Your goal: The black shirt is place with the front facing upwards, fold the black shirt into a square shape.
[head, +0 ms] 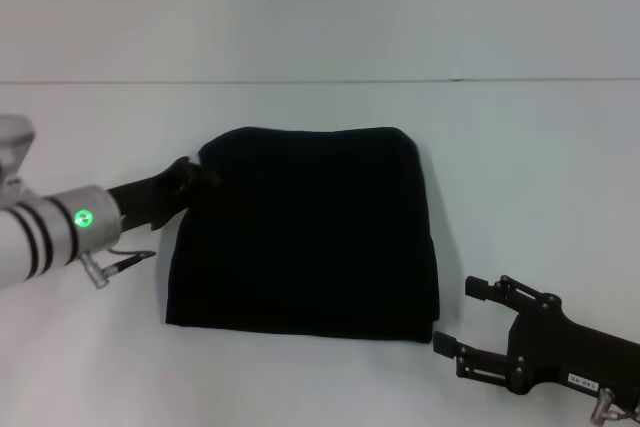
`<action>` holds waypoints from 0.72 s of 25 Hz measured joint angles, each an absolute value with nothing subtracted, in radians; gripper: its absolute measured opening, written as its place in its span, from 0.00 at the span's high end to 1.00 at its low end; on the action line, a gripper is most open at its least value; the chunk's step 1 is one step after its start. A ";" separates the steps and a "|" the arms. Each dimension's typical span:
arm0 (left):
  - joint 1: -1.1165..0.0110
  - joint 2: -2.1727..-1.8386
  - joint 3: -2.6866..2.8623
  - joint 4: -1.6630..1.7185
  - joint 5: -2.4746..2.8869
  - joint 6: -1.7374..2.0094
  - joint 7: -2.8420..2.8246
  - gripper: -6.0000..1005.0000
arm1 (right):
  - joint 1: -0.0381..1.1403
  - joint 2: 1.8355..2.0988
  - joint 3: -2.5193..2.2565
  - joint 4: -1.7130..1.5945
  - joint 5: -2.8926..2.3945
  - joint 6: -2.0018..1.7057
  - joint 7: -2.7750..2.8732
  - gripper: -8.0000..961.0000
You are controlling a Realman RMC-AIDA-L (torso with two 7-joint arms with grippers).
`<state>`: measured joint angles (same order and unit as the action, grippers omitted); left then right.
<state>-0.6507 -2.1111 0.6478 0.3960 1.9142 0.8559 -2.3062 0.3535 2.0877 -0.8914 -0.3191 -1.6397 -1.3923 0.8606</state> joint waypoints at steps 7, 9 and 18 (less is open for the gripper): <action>-0.597 -2.126 0.646 0.398 1.810 0.882 -2.305 0.93 | 0.355 2.088 -0.881 -0.330 -1.640 -1.392 0.862 0.05; -0.597 -2.127 0.646 0.398 1.806 0.890 -2.304 0.93 | 0.356 2.089 -0.881 -0.330 -1.640 -1.392 0.862 0.05; -0.583 -2.133 0.635 0.407 1.781 0.967 -2.147 0.82 | 0.356 2.091 -0.880 -0.330 -1.640 -1.389 0.863 0.05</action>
